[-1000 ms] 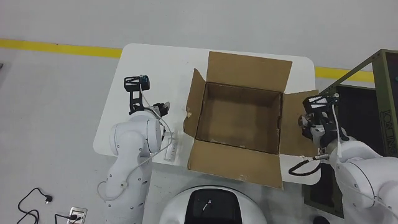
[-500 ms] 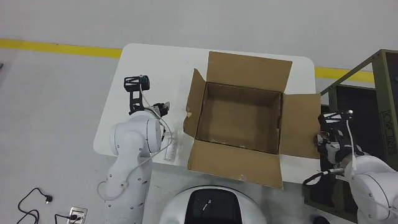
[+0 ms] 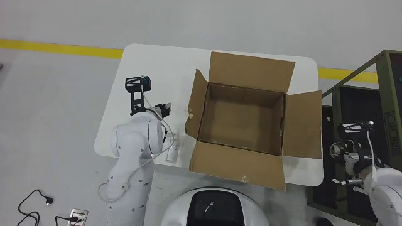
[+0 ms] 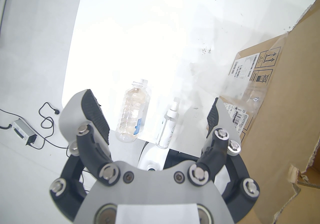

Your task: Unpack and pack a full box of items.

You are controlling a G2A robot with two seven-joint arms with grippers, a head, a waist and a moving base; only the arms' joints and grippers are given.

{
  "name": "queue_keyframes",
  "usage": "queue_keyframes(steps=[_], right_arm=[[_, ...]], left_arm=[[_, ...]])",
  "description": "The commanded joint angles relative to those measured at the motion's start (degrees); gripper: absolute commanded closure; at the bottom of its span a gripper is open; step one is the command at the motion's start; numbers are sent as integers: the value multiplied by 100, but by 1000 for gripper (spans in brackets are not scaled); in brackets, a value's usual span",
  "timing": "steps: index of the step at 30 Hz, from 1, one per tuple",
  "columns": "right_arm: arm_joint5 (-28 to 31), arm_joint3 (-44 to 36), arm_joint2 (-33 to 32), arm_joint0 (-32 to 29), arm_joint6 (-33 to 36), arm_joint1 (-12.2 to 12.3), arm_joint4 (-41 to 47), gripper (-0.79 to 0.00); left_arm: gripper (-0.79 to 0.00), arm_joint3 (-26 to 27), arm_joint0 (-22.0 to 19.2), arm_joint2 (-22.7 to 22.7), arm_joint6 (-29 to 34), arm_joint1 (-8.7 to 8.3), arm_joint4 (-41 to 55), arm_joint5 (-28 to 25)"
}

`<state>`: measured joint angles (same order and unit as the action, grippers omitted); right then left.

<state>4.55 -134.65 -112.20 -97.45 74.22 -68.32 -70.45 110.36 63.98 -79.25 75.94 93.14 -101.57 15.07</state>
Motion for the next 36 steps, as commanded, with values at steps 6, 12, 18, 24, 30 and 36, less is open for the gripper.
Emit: queue_keyframes(steps=[6, 12, 18, 24, 30, 36], right_arm=[[-82, 254, 38, -632, -494, -44, 109, 0], [-189, 886, 298, -771, -1123, -74, 165, 0], [-326, 1527, 448, -637, -1542, -92, 398, 0], [-364, 2027, 682, -427, -1750, -93, 351, 0], [-480, 2457, 973, -191, -1806, -105, 423, 0], [-535, 2676, 1253, 64, -1700, -105, 345, 0]], left_arm=[[-785, 0, 0, 0, 0, 0, 0, 0], [-785, 0, 0, 0, 0, 0, 0, 0], [-785, 0, 0, 0, 0, 0, 0, 0], [-785, 0, 0, 0, 0, 0, 0, 0], [-785, 0, 0, 0, 0, 0, 0, 0], [-785, 0, 0, 0, 0, 0, 0, 0]])
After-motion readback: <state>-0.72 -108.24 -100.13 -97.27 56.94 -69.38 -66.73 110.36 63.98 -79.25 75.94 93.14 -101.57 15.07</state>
